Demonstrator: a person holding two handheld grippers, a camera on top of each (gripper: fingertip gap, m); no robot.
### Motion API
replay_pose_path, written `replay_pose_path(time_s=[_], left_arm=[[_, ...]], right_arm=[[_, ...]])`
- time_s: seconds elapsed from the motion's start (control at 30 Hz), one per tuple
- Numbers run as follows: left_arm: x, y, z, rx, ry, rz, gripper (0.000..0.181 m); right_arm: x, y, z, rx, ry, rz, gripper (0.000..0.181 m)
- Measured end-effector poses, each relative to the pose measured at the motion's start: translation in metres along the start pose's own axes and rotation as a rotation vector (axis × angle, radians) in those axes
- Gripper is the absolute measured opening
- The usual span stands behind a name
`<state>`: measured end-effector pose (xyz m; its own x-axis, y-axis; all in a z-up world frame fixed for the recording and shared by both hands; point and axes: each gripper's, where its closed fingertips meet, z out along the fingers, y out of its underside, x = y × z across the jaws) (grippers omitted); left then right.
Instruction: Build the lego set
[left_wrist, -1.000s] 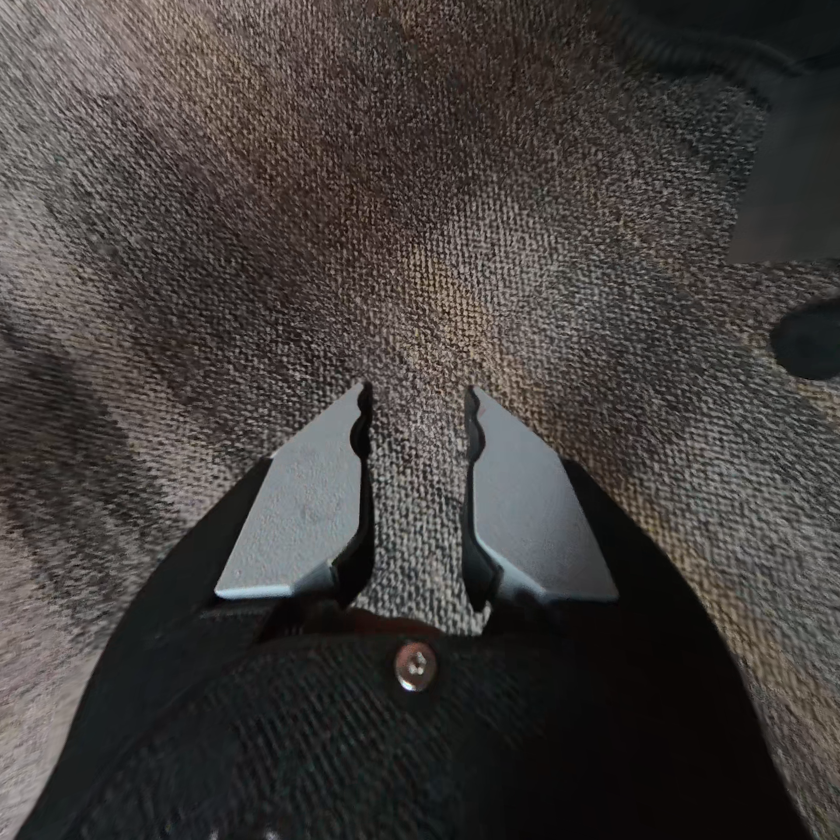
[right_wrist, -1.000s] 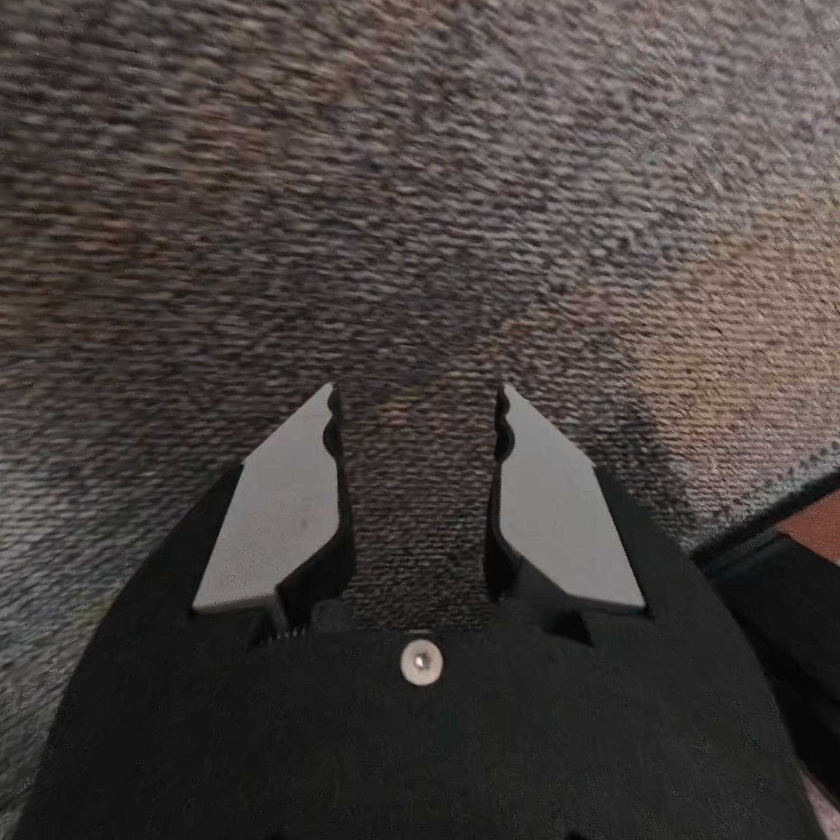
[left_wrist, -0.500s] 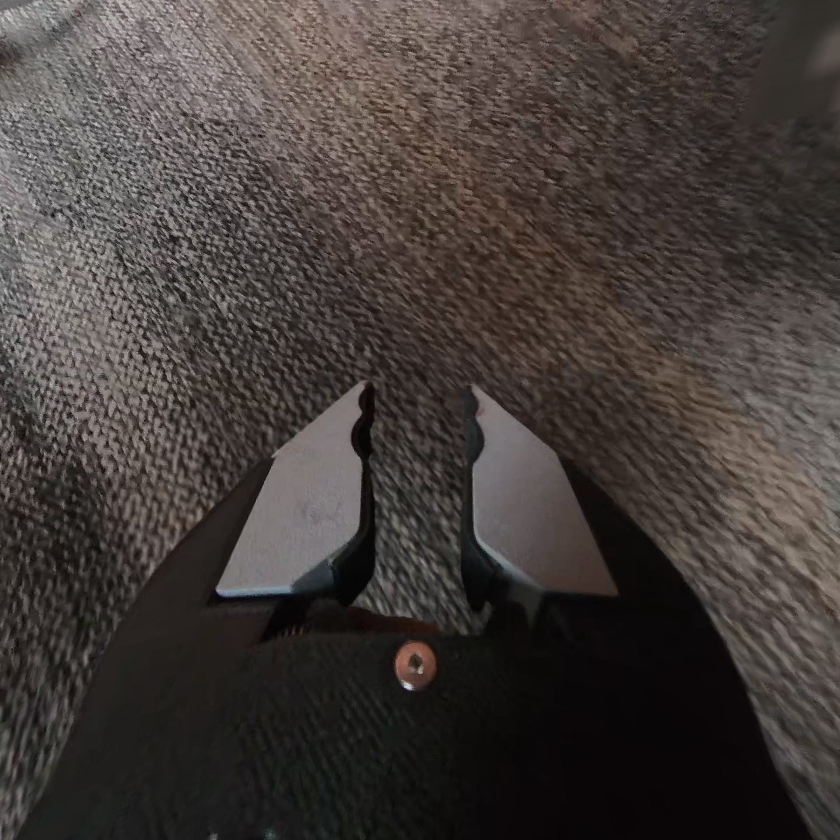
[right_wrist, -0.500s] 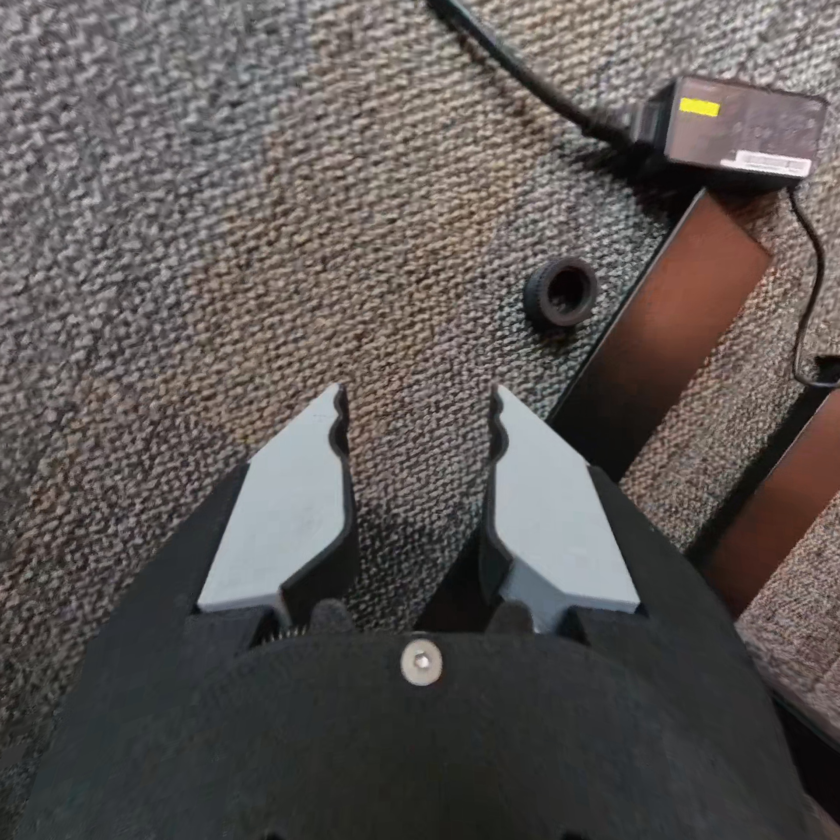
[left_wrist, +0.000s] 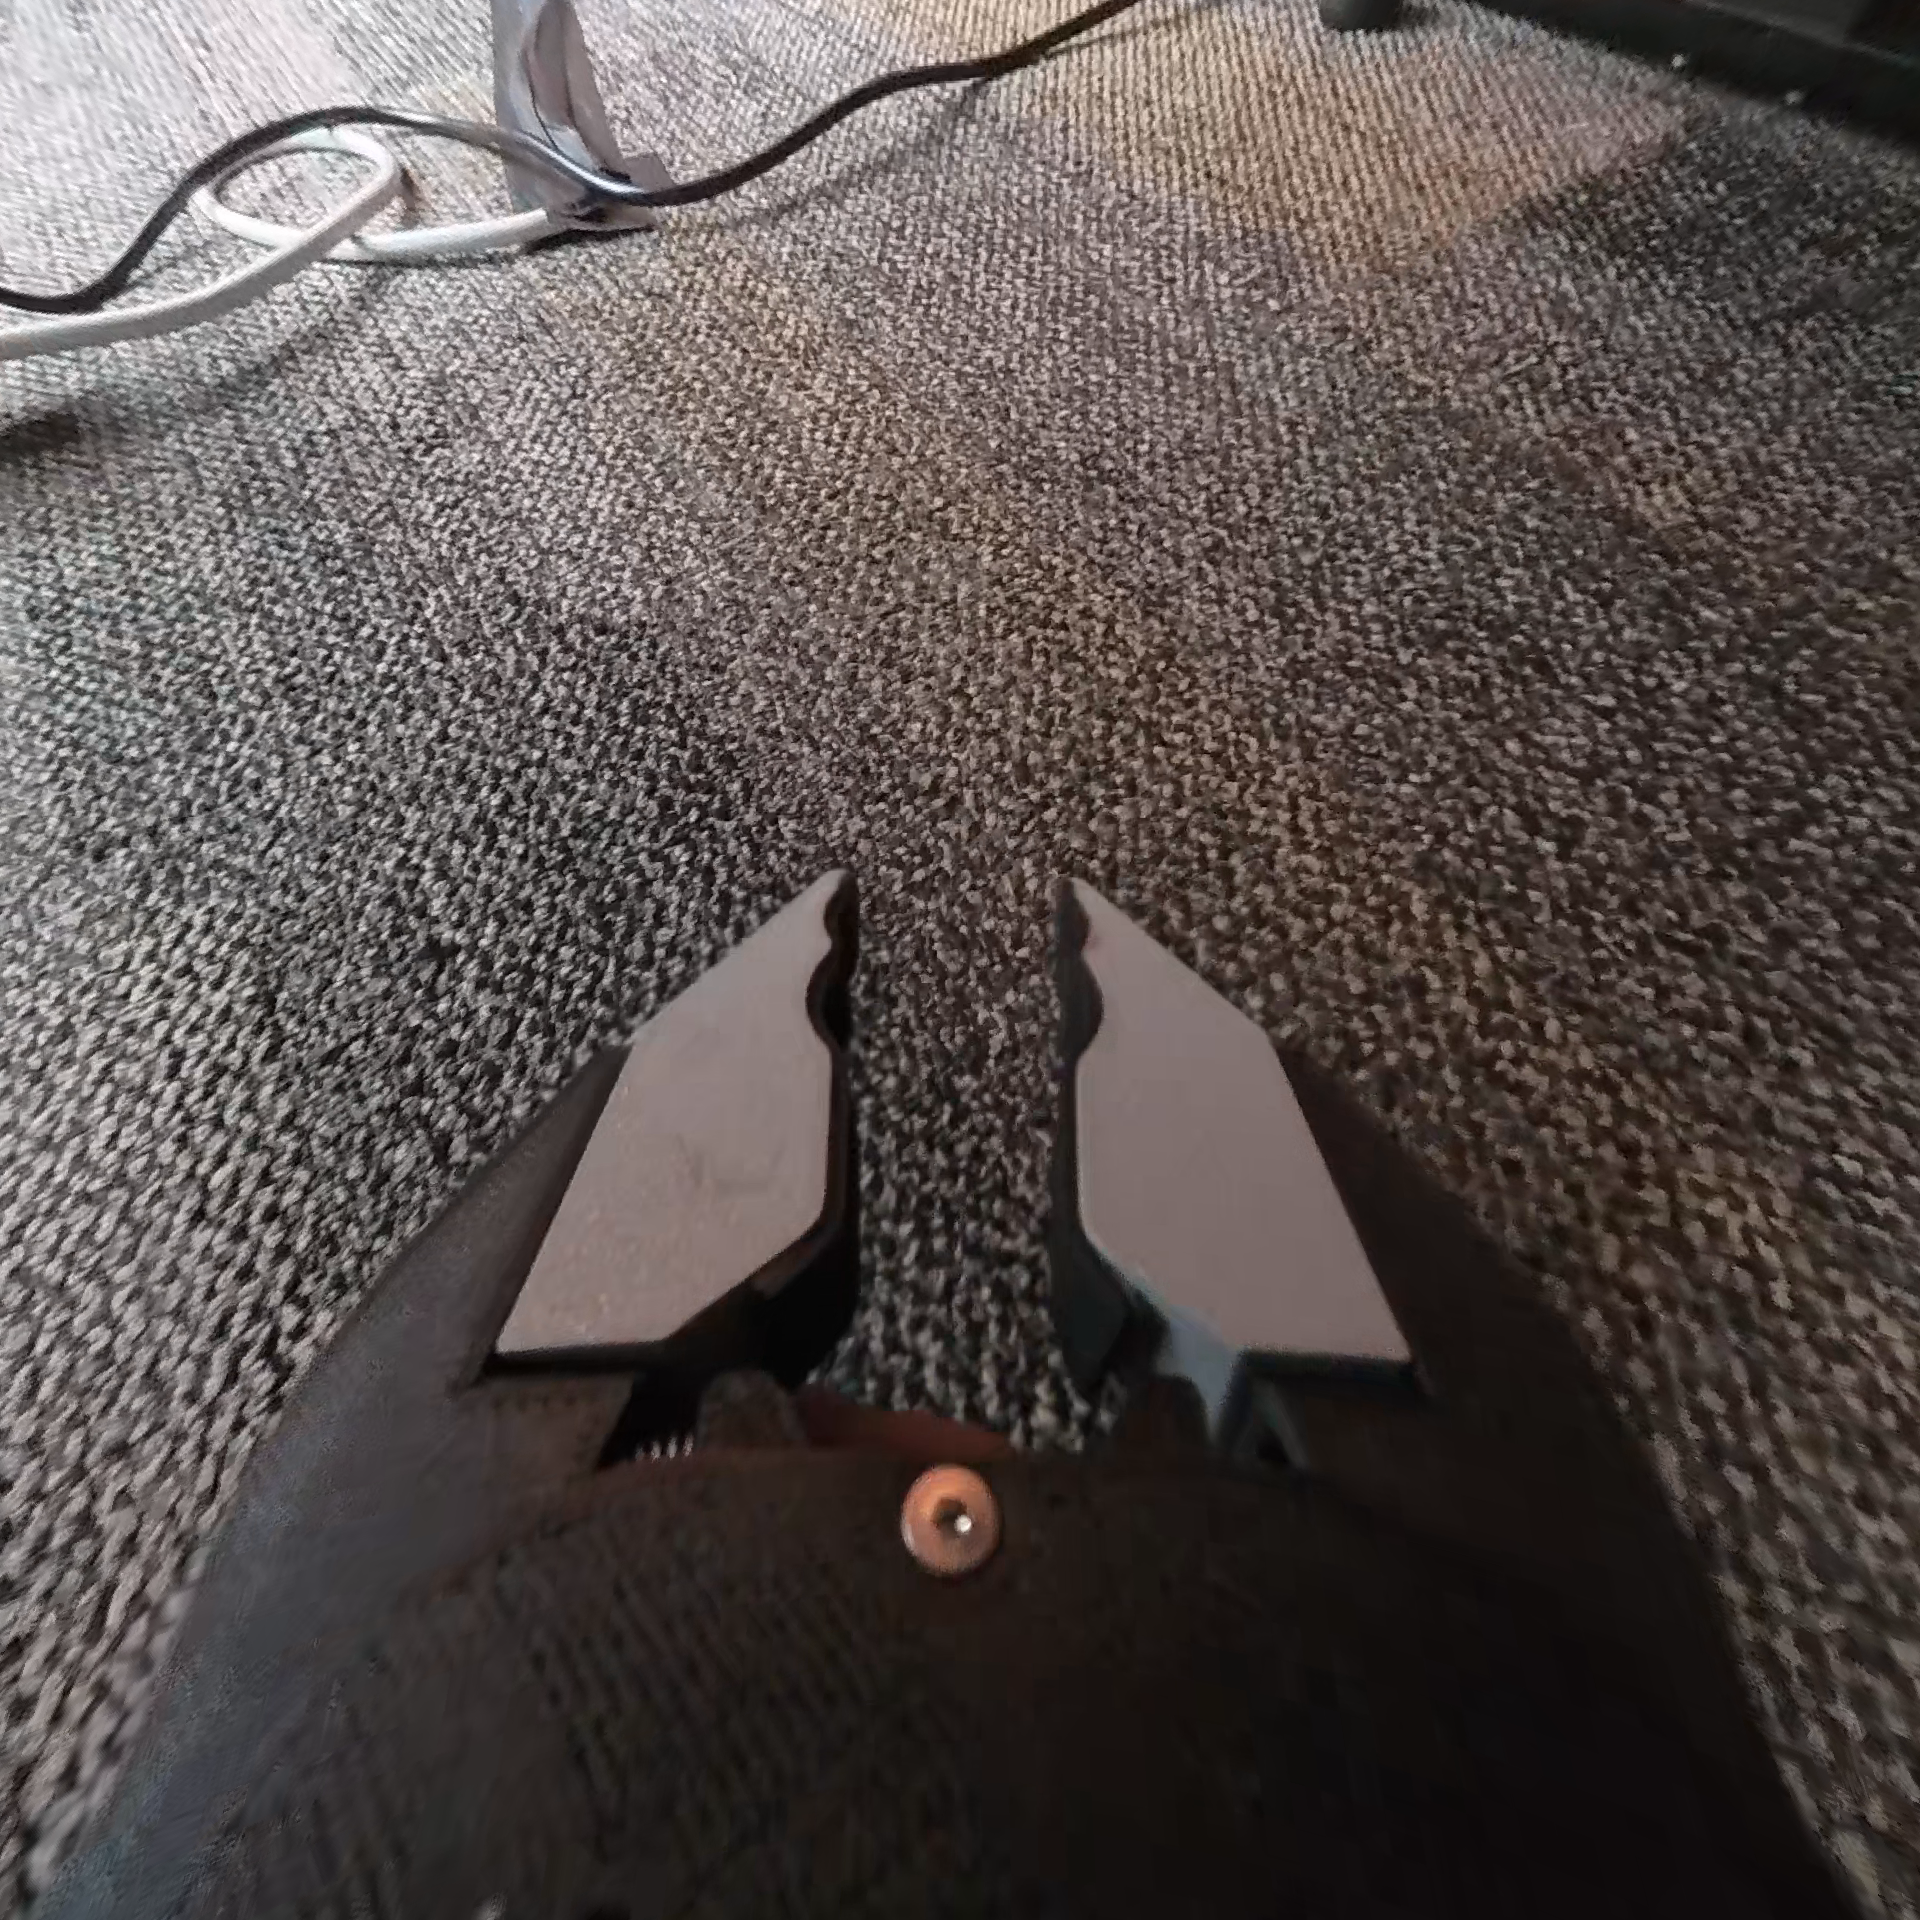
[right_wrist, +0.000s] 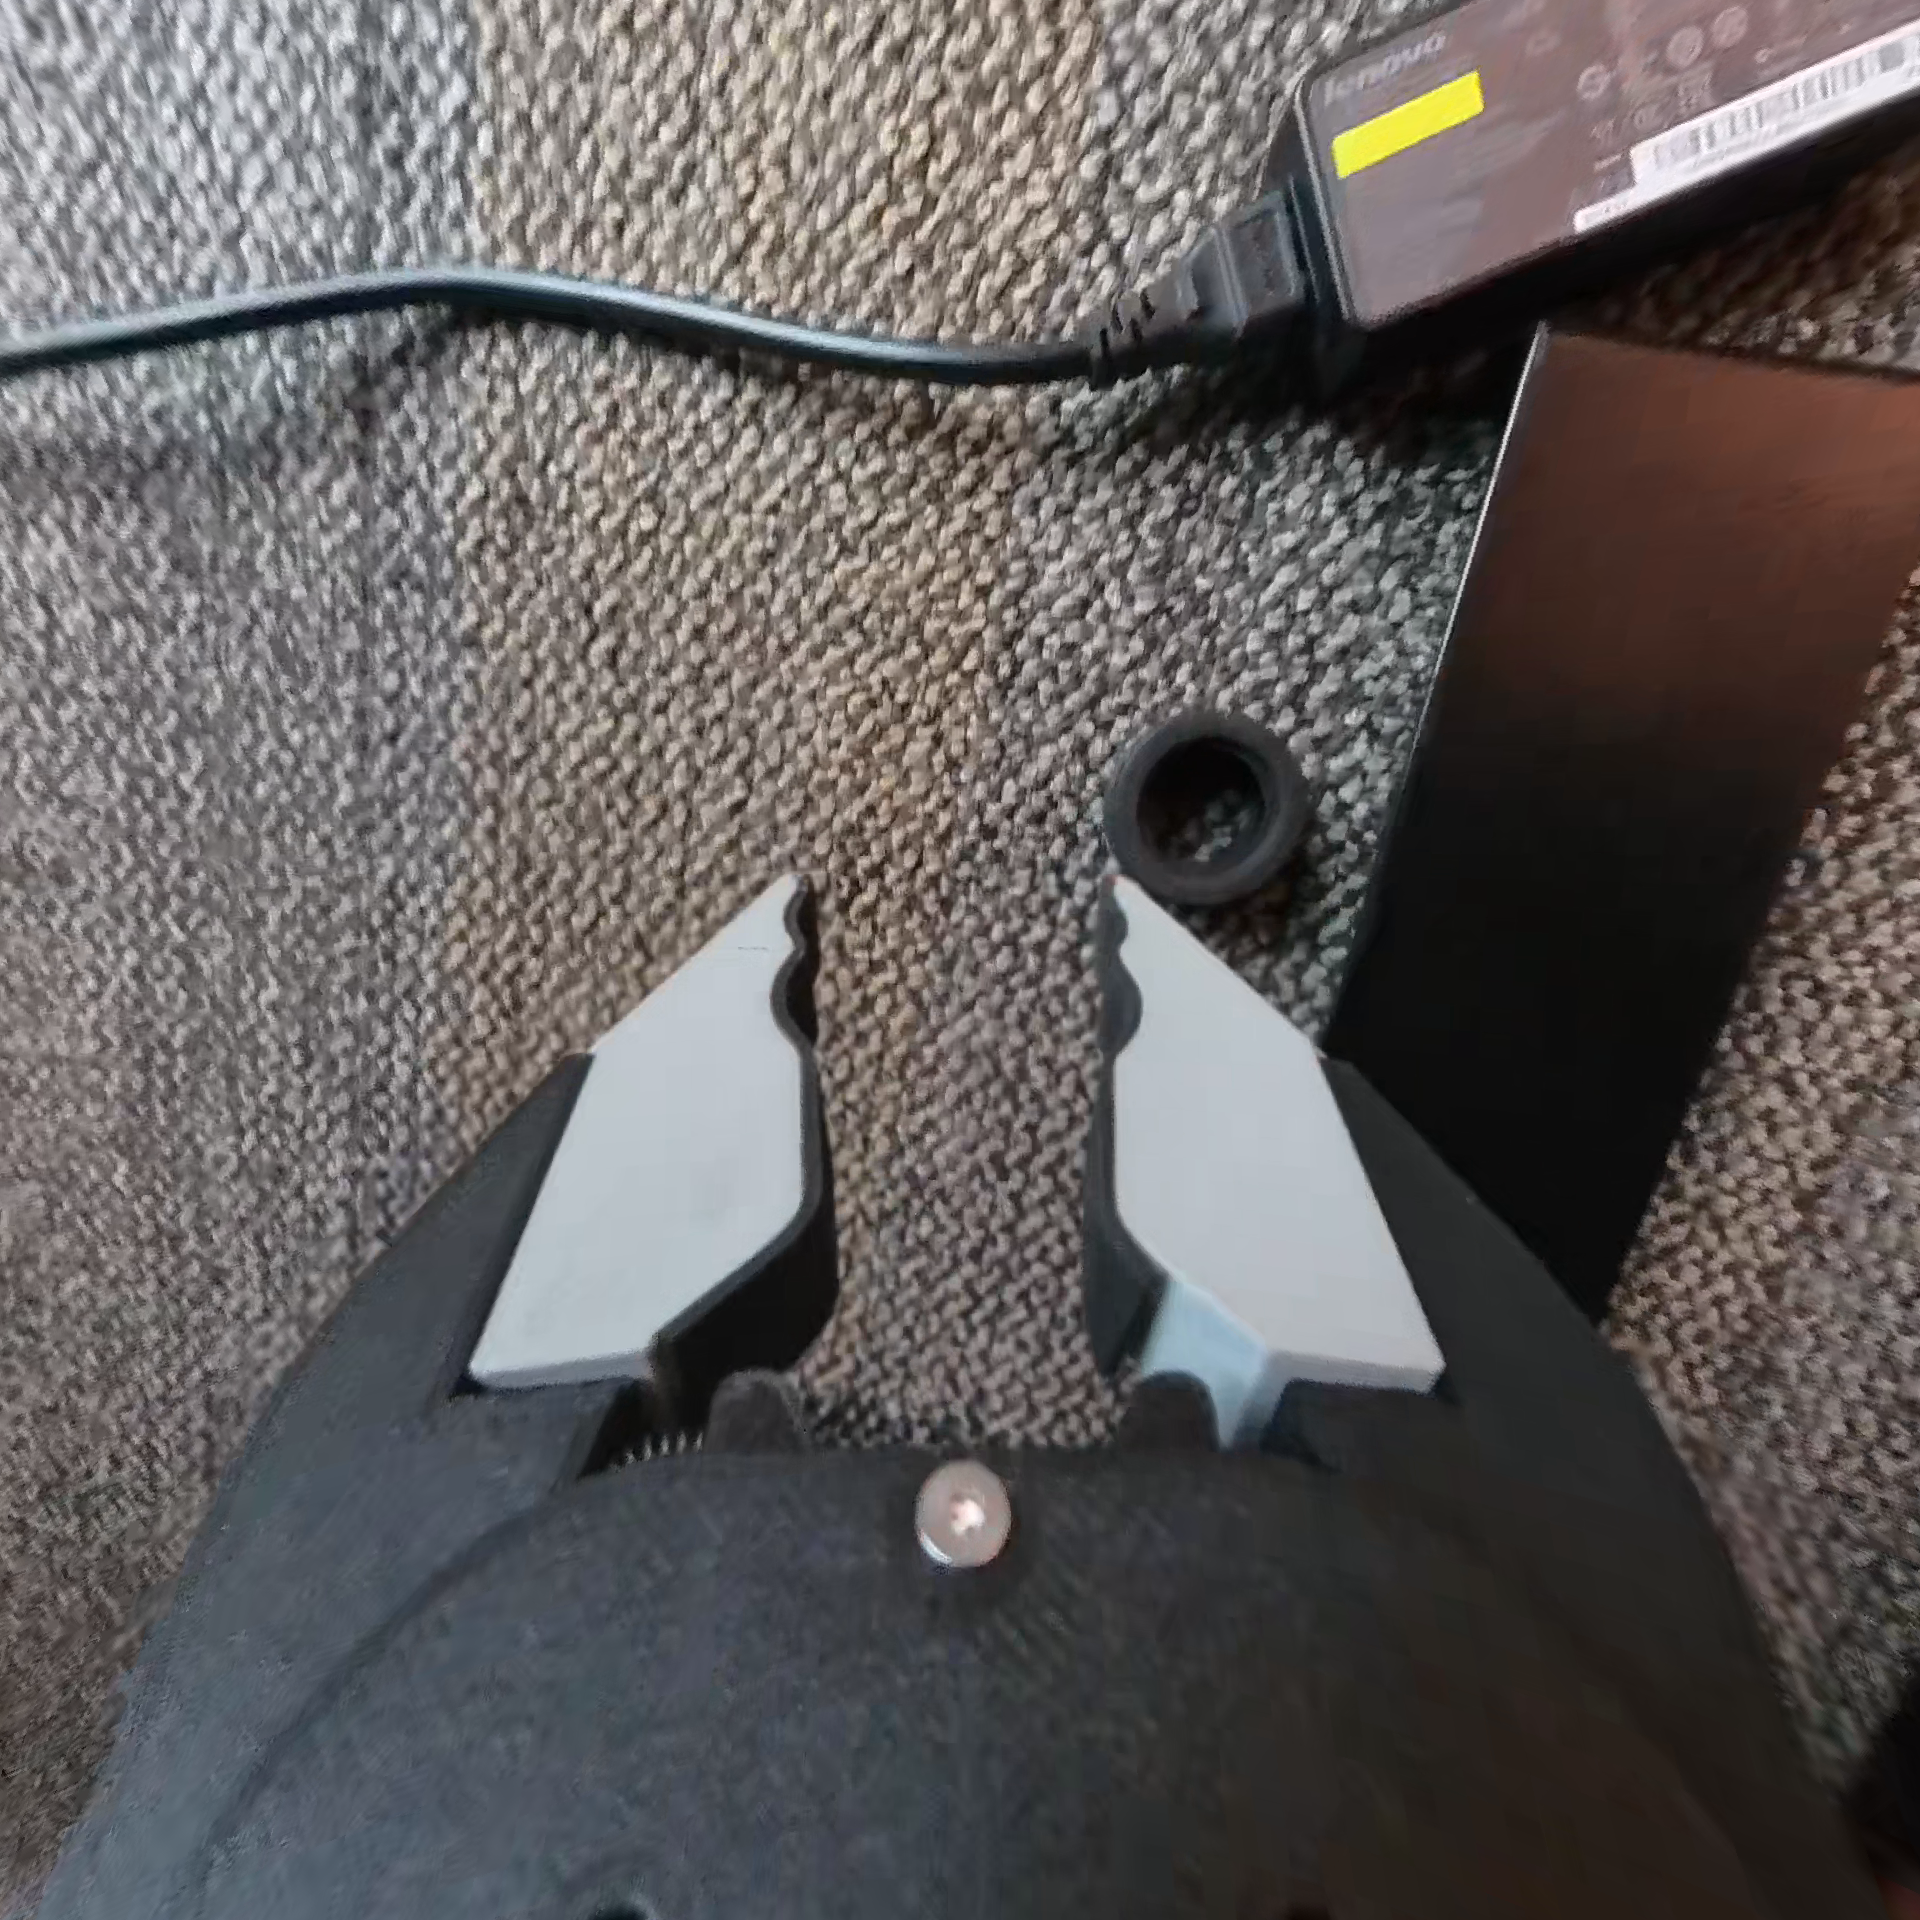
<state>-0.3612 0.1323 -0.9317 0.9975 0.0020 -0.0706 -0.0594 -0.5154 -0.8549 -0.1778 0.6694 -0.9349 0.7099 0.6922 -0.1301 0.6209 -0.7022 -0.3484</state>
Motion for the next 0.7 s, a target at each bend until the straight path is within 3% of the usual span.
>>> replay_pose_path(time_s=[0.17,0.3,0.37,0.4,0.5,0.7], left_arm=[[0.011,-0.001,0.012,0.003,0.035,-0.004,0.038],[0.021,-0.01,0.008,0.027,0.048,0.008,0.038],[0.026,-0.009,0.004,0.017,0.062,0.02,0.038],[0.028,-0.007,0.0,0.012,0.064,0.028,0.038],[0.033,-0.001,-0.014,-0.001,0.079,0.038,0.038],[0.045,0.02,-0.041,-0.069,0.113,0.038,0.038]], right_arm=[[0.016,0.001,0.021,-0.043,0.118,-0.074,0.04],[0.021,0.01,0.033,-0.122,0.158,-0.052,0.044],[0.034,0.019,0.038,-0.158,0.267,-0.087,0.028],[0.038,0.031,0.042,-0.213,0.296,-0.092,0.03],[0.036,0.029,0.045,-0.148,0.285,-0.072,0.024],[0.031,0.043,0.031,-0.263,0.272,-0.203,0.009]])
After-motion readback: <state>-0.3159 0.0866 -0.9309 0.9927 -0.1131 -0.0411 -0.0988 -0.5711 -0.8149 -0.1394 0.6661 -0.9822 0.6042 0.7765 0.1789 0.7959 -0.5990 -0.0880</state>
